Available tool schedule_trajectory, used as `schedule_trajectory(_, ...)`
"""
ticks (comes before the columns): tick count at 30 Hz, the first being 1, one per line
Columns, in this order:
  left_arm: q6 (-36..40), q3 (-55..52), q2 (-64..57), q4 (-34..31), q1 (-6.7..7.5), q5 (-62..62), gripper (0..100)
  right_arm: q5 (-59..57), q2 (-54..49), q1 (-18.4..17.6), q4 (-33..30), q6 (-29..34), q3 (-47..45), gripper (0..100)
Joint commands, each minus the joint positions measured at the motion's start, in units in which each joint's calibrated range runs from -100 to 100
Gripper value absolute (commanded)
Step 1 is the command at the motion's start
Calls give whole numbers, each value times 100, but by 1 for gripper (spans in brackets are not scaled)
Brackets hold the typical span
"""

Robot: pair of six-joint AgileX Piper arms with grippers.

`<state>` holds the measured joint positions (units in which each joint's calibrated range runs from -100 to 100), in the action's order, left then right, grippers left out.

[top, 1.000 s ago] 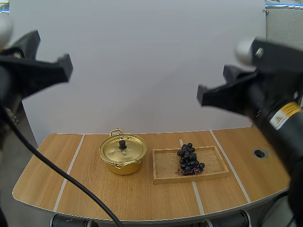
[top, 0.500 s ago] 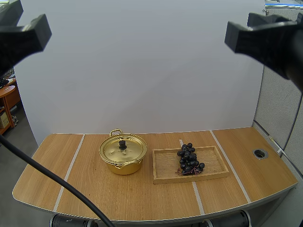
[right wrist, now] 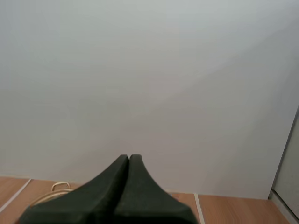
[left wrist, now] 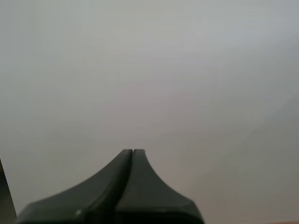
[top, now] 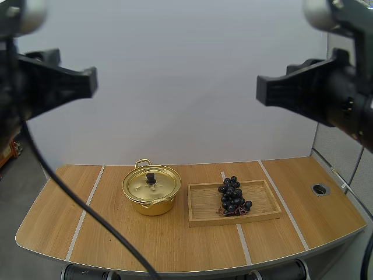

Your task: Open the pot, put the grape inside, and close it

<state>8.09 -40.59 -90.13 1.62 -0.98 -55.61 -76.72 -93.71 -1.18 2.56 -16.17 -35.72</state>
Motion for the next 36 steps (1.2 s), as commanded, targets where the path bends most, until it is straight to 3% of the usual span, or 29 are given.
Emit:
schedule_trajectory(1, -8, 16, 885, -23, 4, -873, 0, -928, 530, 16, -256, 45, 41, 0)
schedule_trajectory(7, -394, 16, 1662, 245, 4, -934, 0, -1644, 1159, 16, -256, 53, 41, 0)
schedule_trajectory(16, -1422, 16, 2705, 1270, 4, -1266, 0, -1552, 1959, 16, -256, 469, 41, 0)
schedule_trajectory(27, -1740, 16, 4029, 1421, 4, -1297, 0, -1420, 2744, 16, -256, 469, 41, 0)
schedule_trajectory(36, -2188, 16, 4887, 1505, 4, -1793, 0, -2328, 3444, 16, -256, 469, 41, 0)
